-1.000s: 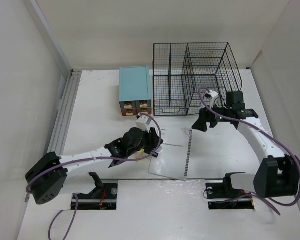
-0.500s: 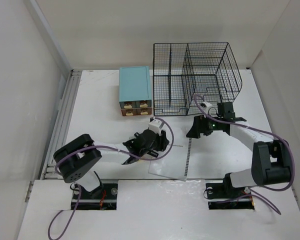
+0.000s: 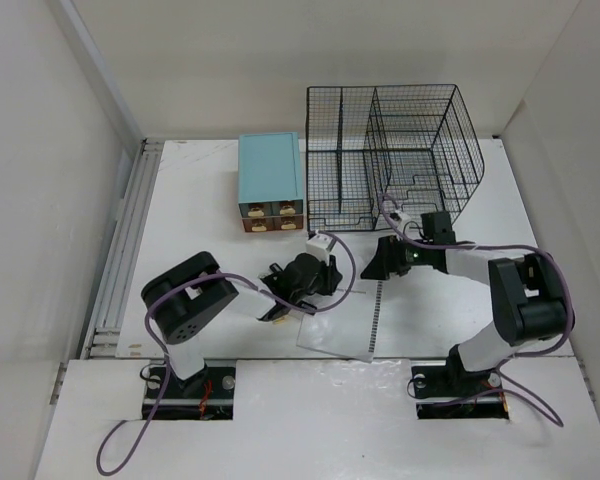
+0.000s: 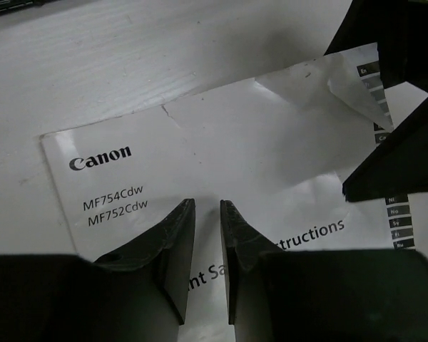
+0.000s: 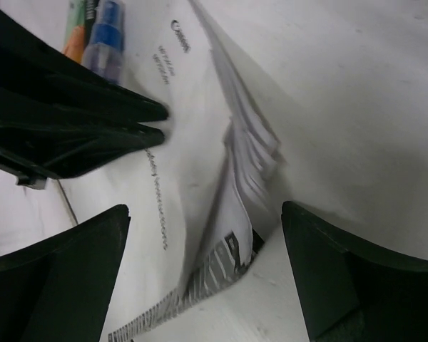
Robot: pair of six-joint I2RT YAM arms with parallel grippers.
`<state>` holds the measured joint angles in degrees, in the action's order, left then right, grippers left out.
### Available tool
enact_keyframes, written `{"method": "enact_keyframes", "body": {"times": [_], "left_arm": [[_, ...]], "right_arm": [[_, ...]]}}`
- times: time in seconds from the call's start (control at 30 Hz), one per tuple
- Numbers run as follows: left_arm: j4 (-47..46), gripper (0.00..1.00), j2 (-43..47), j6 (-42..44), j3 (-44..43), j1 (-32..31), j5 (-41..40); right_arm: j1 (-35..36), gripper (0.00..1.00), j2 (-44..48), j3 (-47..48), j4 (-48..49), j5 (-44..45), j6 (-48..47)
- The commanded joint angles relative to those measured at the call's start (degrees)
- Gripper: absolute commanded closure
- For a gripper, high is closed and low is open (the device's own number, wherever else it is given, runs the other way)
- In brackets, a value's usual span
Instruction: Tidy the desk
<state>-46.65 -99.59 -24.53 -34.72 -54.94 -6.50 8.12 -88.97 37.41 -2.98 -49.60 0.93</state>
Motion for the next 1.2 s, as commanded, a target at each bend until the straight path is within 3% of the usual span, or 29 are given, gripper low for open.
{"method": "enact_keyframes", "body": {"times": [0.0, 0.07, 0.17, 0.2, 0.3, 0.33, 0.37, 0.43, 0.53, 0.57, 0.9, 1.17], "left_arm": [[-3.6, 0.82, -1.4, -1.3, -2.6, 0.1, 1.7], [-3.6, 0.83, -2.4, -1.3, -3.8, 0.1, 2.7], [-3.6, 0.84, -4.1, -1.8, -4.6, 0.6, 3.3], [-3.6, 0.86, -4.7, -1.8, -5.2, 0.6, 3.3], [-4.2, 0.86, -5.3, -2.4, -5.7, 1.1, 4.4], [-4.2, 0.86, -5.3, -2.4, -5.7, 1.7, 4.4], [-4.2, 0.86, -5.3, -2.4, -6.2, 1.7, 4.4], [-3.7, 0.58, -3.7, -2.4, -6.2, 2.9, 5.0], [-0.8, 0.31, 1.2, -1.3, -6.8, 4.0, 5.0], [0.0, 0.28, 2.9, -0.6, -6.8, 4.0, 5.0], [13.4, 0.23, 27.9, 1.3, -9.1, 6.9, 7.1], [23.4, 0.23, 42.5, 1.3, -9.7, 7.4, 7.7]], "right_arm": [[2.9, 0.08, -2.6, -0.8, 2.2, -0.6, 0.8], [4.0, 0.14, -3.9, -0.3, 2.8, -1.7, 0.8], [4.7, 0.36, -4.5, -0.3, 2.8, -2.9, 0.8], [4.7, 0.51, -4.5, 0.2, 2.8, -3.0, 0.8], [4.7, 0.78, -3.1, 0.2, 2.8, -3.6, -0.3], [4.7, 0.92, -2.2, 0.8, 2.8, -3.6, -0.8], [4.7, 0.98, 0.0, 0.8, 2.8, -3.6, -0.8], [4.7, 1.00, 2.7, 1.4, 2.8, -2.3, -1.5], [4.7, 1.00, 8.5, 3.2, 0.4, -0.8, -3.0], [4.7, 1.00, 9.9, 4.9, -1.0, -0.1, -4.9], [6.0, 1.00, 15.3, 22.2, -17.2, 10.9, -15.7], [9.2, 1.00, 8.4, 49.6, -22.7, 18.7, -16.1]]}}
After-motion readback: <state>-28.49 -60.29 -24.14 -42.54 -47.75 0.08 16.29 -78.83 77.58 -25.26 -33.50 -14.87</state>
